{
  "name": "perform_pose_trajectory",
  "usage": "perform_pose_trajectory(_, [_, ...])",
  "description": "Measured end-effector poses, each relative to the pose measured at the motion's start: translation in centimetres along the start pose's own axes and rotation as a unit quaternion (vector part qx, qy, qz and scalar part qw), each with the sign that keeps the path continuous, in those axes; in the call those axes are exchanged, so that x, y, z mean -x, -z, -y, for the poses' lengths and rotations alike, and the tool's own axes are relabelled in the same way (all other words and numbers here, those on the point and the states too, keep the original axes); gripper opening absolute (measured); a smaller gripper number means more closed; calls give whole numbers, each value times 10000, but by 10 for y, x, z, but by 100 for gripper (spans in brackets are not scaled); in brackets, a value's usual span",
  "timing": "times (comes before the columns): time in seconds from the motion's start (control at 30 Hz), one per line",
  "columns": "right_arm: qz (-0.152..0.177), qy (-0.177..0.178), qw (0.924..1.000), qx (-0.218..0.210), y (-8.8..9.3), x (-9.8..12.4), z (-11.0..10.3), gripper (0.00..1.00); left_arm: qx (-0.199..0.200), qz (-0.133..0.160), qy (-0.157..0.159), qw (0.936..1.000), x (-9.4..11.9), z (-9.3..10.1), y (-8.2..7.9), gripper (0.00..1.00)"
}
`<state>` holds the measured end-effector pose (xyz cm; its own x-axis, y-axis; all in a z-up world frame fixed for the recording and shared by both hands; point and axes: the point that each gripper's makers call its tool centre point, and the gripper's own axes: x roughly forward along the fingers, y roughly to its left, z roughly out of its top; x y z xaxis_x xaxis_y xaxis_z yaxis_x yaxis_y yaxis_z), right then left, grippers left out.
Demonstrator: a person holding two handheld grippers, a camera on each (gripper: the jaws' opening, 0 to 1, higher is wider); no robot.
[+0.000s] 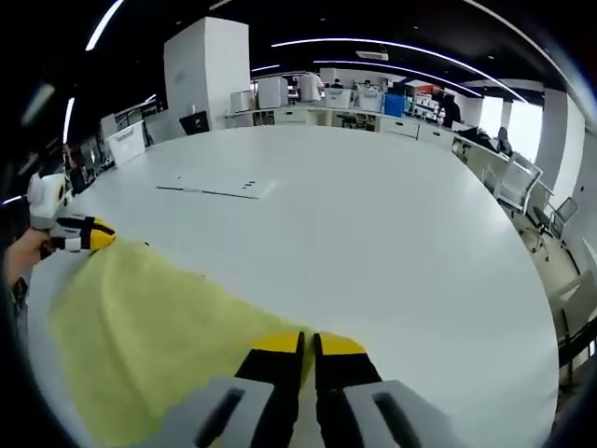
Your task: Fold the garment on the visible template until the final outline fits inside the template.
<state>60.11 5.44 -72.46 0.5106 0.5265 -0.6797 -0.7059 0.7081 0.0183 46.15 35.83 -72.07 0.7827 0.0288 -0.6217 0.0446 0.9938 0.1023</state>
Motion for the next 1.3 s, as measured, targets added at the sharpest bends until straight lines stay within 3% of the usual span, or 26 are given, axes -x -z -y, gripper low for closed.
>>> perform_pose_trajectory(0.07, [16, 8, 10000, -49, 0, 0, 0, 0, -5, -5, 15, 10000, -2, 3, -1, 0])
perform_pose_trajectory(0.1, [32, 6, 10000, -54, -1, 0, 0, 0, -243, -40, -91, 9997, -3, 1, -2, 0])
perform_pose_trajectory(0.17, [82, 8, 9999, -131, -2, 0, 0, 0, -309, -122, -168, 9993, -4, 2, -2, 0])
perform_pose_trajectory(0.3, [159, 64, 9994, -294, -2, 2, 7, 0, -174, -131, -286, 9994, -3, -3, -1, 0])
perform_pose_trajectory(0.37, [188, 87, 9986, -492, -1, 2, 9, 0, -178, -186, -505, 9984, -1, -13, 1, 0])
perform_pose_trajectory(0.4, [238, 103, 9969, -745, 0, 3, 11, 0, -137, -169, -513, 9984, -1, -15, 2, 0])
perform_pose_trajectory(0.43, [228, 47, 9971, -722, 1, 2, 10, 0, -32, -124, -425, 9990, -2, -14, 2, 0])
perform_pose_trajectory(0.57, [262, 28, 9941, -1054, 2, 1, 11, 0, -188, -132, -437, 9988, -2, -12, 2, 0])
perform_pose_trajectory(0.83, [221, 69, 9972, -708, 0, 0, 7, 1, -133, -75, -393, 9991, -2, -13, -1, 0])
perform_pose_trajectory(0.9, [238, 226, 9967, -748, 0, 2, 12, 10, -11, -54, -369, 9993, 1, -12, -2, 0])
perform_pose_trajectory(0.93, [218, 213, 9964, -795, 1, 2, 12, 14, 82, 123, -322, 9994, 4, -10, -8, 2])
perform_pose_trajectory(1.03, [149, 191, 9962, -835, 3, 8, 11, 23, 127, 216, -310, 9992, 13, -10, -15, 19])
perform_pose_trajectory(1.3, [98, 2, 9974, -719, 5, 29, -7, 30, 502, 323, -35, 9982, 38, 1, -19, 38])
